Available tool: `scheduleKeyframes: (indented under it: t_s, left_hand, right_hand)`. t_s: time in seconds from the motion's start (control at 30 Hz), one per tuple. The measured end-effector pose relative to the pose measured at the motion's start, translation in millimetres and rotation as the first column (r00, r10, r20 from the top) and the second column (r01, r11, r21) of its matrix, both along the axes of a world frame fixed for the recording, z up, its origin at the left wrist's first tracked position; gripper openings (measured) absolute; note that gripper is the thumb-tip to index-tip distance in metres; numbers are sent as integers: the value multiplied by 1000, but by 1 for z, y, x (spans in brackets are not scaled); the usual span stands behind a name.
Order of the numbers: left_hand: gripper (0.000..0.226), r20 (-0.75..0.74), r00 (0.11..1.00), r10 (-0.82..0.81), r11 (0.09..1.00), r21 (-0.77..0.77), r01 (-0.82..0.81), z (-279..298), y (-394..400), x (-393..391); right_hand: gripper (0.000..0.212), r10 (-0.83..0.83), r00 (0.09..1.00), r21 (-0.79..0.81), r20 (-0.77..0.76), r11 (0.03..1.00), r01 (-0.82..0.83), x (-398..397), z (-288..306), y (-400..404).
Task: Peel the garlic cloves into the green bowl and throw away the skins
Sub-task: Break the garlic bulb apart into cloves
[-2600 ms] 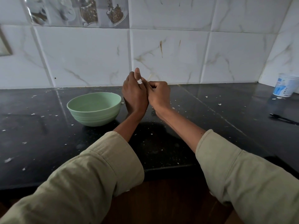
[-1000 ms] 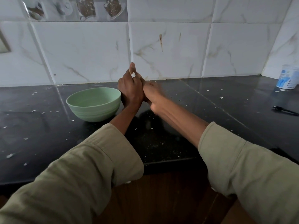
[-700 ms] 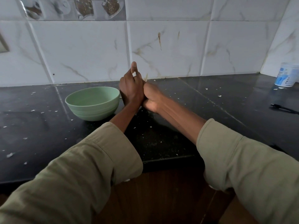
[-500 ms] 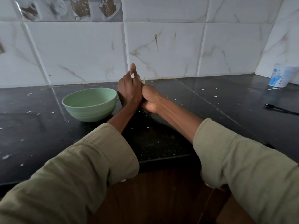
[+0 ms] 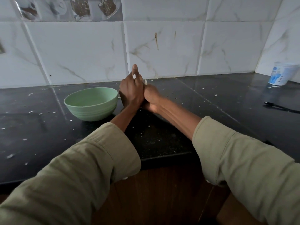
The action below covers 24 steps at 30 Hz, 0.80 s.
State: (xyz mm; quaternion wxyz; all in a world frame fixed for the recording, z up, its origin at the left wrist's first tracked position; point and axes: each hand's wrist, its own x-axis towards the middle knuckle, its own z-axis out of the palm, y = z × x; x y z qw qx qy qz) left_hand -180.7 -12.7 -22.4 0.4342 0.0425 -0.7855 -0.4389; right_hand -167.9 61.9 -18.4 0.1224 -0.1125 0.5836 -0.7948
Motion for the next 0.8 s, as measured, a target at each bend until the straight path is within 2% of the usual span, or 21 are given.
scheduleKeyframes:
  t_s: [0.2,0.27,0.37,0.5,0.63,0.8]
  left_hand:
    - [77,4,997,80,997,-16,-80,-1,-2,2]
    - [68,32,994,106,994,-6,-106,1,1,5]
    - [71,17,998,65,997,42,-65,2,1,3]
    - [76,65,992,-112,973,212,96,3,3,-2]
    - [81,70,949,-308,897,353,266,0,3,-6]
    - [81,157,913,-376,866,410,286,-6,-2,-8]
  right_hand:
    - [62,-60,993,163,-99,984,76,-4,6,-1]
    - [58,-53,988,197,-142,977,81,-11,5,-1]
    - [58,-40,978,279,-207,955,98,-14,7,1]
    - [39,-16,928,476,-372,855,205,-15,13,14]
    - [39,95,948,554,-303,827,94,-17,20,41]
    - [46,97,970,558,-224,828,46,-29,28,64]
